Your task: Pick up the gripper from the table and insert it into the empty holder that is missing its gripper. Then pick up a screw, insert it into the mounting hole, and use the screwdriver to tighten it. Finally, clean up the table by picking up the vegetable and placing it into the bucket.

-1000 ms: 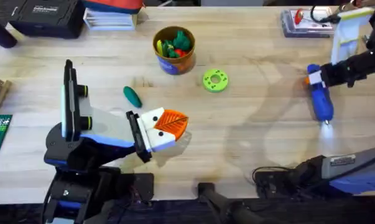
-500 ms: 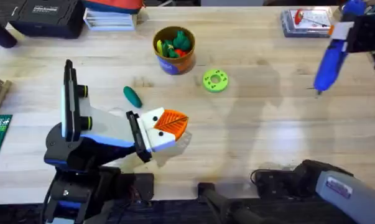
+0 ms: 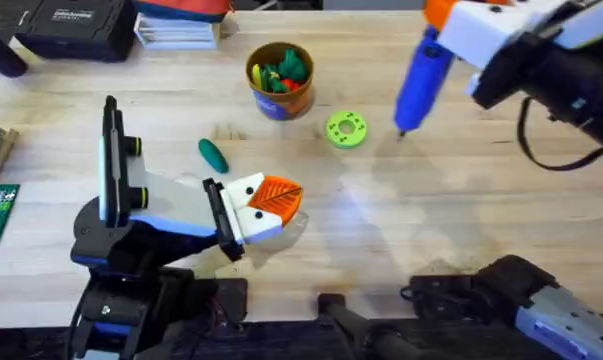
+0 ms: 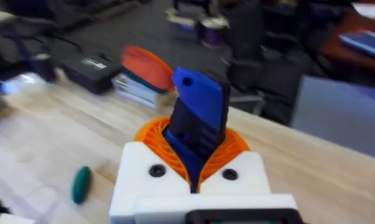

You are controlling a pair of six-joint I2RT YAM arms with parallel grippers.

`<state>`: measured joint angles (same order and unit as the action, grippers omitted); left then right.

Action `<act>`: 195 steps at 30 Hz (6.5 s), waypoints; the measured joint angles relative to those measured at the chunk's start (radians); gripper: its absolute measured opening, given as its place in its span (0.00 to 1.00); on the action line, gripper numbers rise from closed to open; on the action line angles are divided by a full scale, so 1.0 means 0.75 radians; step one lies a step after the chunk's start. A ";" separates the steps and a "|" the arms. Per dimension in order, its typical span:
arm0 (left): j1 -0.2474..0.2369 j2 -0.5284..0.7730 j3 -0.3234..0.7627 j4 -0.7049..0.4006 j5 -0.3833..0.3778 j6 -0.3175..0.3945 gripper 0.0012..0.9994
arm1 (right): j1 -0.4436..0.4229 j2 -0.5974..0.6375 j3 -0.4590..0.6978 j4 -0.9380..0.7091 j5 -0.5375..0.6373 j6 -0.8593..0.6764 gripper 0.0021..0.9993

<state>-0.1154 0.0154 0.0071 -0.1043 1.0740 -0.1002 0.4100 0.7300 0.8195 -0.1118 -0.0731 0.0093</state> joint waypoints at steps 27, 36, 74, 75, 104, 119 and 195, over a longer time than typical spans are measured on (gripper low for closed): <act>0.000 0.000 0.000 0.000 0.000 0.000 0.01 | 0.813 0.419 -0.130 0.973 0.005 0.067 0.02; 0.000 0.000 0.000 0.000 0.000 0.000 0.01 | 0.846 0.465 -0.130 0.978 0.006 -0.035 0.02; 0.000 0.000 0.000 0.000 0.000 0.000 0.01 | 0.899 0.482 -0.190 1.126 0.001 -0.092 0.02; 0.000 0.000 0.000 0.000 0.000 0.000 0.01 | 0.899 0.481 -0.196 1.126 0.001 -0.093 0.02; 0.000 0.000 0.000 0.000 0.000 0.000 0.01 | 0.900 0.482 -0.200 1.095 0.001 -0.159 0.02; 0.000 0.000 0.000 0.000 0.000 0.000 0.01 | 0.899 0.482 -0.200 1.077 0.001 -0.162 0.02; 0.000 0.000 0.000 0.000 0.000 0.000 0.01 | -0.461 1.175 -0.050 0.057 0.520 -1.399 0.02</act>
<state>-0.1154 0.0154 0.0071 -0.1043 1.0740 -0.1001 0.0644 1.6112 0.7822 -0.0690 0.3169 -1.0401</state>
